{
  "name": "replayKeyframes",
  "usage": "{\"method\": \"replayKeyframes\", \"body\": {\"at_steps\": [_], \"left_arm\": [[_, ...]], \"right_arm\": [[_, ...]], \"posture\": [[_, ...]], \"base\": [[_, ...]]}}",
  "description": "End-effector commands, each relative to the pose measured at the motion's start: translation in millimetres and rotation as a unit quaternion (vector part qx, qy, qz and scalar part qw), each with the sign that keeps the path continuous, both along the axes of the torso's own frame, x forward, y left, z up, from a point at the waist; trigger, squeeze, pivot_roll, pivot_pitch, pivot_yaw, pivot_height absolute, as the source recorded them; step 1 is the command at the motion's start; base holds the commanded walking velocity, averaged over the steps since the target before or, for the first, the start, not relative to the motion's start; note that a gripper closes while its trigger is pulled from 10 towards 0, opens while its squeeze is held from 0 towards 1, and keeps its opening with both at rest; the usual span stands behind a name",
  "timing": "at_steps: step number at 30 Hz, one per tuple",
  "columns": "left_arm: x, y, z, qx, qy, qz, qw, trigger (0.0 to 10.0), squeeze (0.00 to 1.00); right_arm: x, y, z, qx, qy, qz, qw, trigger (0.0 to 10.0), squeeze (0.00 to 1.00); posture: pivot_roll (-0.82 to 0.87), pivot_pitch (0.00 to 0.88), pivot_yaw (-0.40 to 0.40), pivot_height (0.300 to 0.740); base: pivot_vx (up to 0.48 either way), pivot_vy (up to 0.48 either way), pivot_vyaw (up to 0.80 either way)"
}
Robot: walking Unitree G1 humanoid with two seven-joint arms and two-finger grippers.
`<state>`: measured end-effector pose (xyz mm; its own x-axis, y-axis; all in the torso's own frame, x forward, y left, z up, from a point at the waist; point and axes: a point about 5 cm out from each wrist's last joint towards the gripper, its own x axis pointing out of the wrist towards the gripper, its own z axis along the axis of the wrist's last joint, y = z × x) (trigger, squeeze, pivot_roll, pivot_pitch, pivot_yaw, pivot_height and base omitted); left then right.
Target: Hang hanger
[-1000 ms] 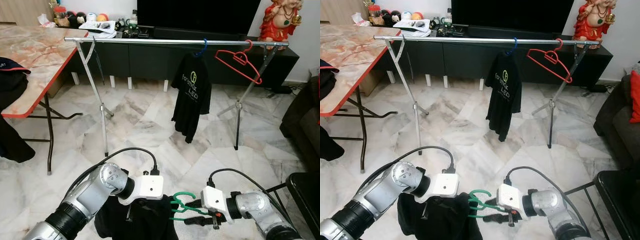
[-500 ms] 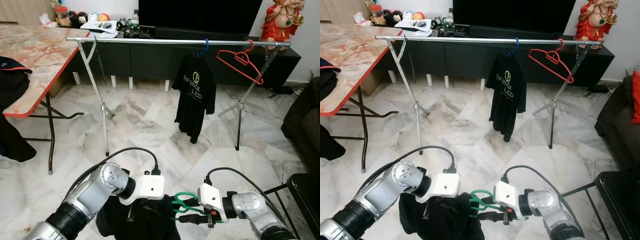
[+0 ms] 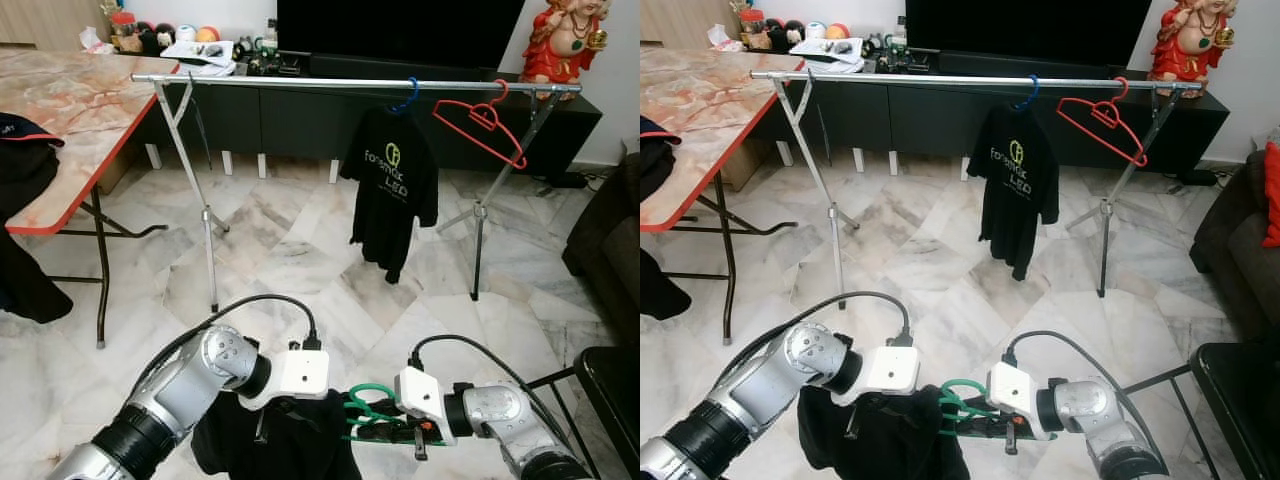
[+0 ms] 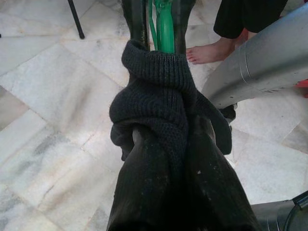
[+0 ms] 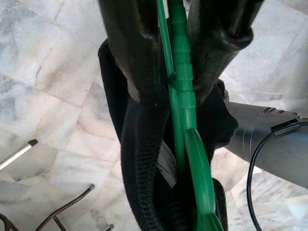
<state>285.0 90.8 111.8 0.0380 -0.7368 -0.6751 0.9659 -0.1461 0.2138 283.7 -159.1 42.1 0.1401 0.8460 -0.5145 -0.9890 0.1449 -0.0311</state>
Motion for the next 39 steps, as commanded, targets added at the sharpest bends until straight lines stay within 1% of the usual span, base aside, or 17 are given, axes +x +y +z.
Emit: {"method": "replayKeyframes", "body": {"at_steps": [1, 17, 28, 29, 30, 33, 39], "left_arm": [[-0.8, -5.6, 8.8, -0.016, -0.012, -0.013, 1.000, 10.0, 0.00], [-0.7, -6.6, 10.4, -0.019, -0.013, -0.014, 1.000, 10.0, 0.00], [-0.6, -6.5, 12.6, -0.028, -0.005, -0.013, 1.000, 10.0, 0.00], [-1.2, -6.6, 13.1, -0.031, -0.002, -0.015, 0.999, 10.0, 0.30], [-1.8, -6.7, 13.6, -0.035, 0.003, -0.016, 0.999, 10.0, 1.00], [-2.8, -5.8, 13.3, -0.032, 0.009, -0.017, 0.999, 10.0, 1.00], [-1.8, -5.1, 14.5, -0.035, 0.006, -0.016, 0.999, 10.0, 1.00]], "right_arm": [[-1.5, 0.2, -2.5, 0.004, 0.008, -0.006, 1.000, 0.0, 0.00], [-2.1, 5.2, -3.4, 0.021, 0.017, -0.011, 1.000, 0.0, 0.00], [-2.3, 6.6, -3.6, 0.024, 0.019, -0.011, 0.999, 0.0, 0.00], [-2.3, 6.7, -3.6, 0.024, 0.019, -0.011, 0.999, 0.0, 0.00], [-2.3, 6.8, -3.7, 0.024, 0.019, -0.011, 0.999, 0.0, 0.00], [-2.3, 6.8, -3.9, 0.025, 0.018, -0.013, 0.999, 0.0, 0.00], [-2.2, 6.6, -4.4, 0.024, 0.018, -0.017, 0.999, 0.0, 0.00]], "posture": [[0.01, 0.091, -0.057, 0.740], [0.01, 0.093, -0.057, 0.740], [0.01, 0.094, -0.057, 0.740], [0.01, 0.094, -0.057, 0.740], [0.01, 0.093, -0.058, 0.740], [0.01, 0.093, -0.058, 0.740], [0.01, 0.093, -0.058, 0.740]], "base": [[0.000, 0.000, 0.00], [0.000, 0.000, 0.00], [0.000, 0.000, 0.00], [0.000, 0.000, 0.00], [0.000, 0.000, 0.00], [0.000, 0.000, 0.00], [0.000, 0.000, 0.00]]}}
